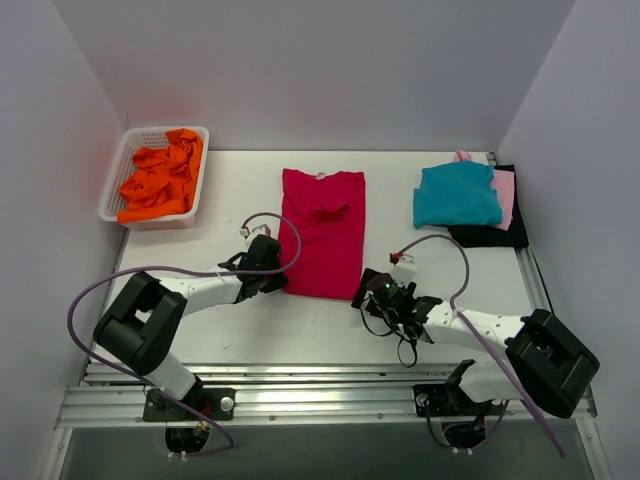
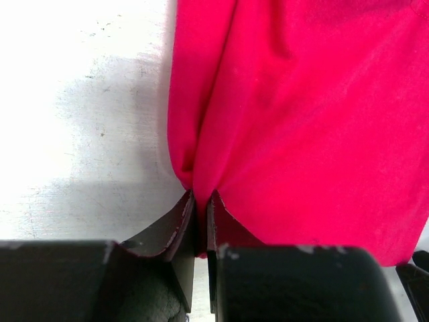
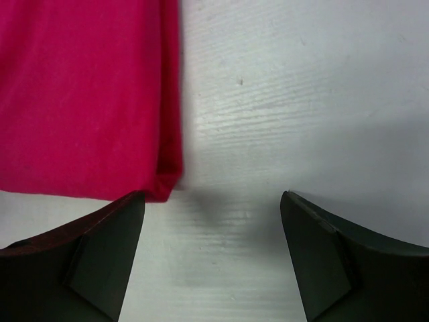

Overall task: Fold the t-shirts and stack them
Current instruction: Grab one side of the 2/3 rectangular tshirt with both arms, then fold the long partially folded tshirt into a neat square, then put the neatly folded tshirt into the corner of the board with the left arm

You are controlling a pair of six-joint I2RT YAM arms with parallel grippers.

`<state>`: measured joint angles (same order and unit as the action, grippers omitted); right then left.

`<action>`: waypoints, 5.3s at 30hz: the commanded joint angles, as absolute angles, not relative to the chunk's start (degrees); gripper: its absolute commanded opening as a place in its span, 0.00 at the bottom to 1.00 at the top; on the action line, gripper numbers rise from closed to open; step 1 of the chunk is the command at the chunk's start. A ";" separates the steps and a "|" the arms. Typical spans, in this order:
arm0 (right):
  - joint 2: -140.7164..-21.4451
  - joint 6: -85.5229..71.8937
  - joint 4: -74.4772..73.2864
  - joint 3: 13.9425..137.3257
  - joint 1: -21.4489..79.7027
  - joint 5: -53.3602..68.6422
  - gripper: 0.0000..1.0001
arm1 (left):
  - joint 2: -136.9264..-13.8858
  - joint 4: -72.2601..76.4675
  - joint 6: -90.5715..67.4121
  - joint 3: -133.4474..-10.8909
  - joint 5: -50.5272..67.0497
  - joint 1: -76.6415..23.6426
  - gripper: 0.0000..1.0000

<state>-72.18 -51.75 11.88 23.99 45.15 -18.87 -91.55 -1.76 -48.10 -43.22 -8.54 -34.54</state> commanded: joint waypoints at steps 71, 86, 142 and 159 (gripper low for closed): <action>-111.12 -41.22 -6.06 81.09 30.51 -19.17 0.13 | -98.88 -20.06 -39.74 -75.64 2.35 -17.41 0.13; -110.43 -37.00 -7.66 91.48 23.03 -15.68 1.00 | -111.91 -23.74 -36.83 -102.51 12.83 -7.82 0.97; -125.15 -27.70 -20.02 111.34 16.01 -2.89 0.00 | -102.48 -2.02 -37.71 -70.22 14.15 -7.65 0.89; -115.14 -21.97 -27.87 111.74 -9.56 -7.64 0.00 | -104.68 -1.23 -37.35 -72.51 17.14 -7.65 0.89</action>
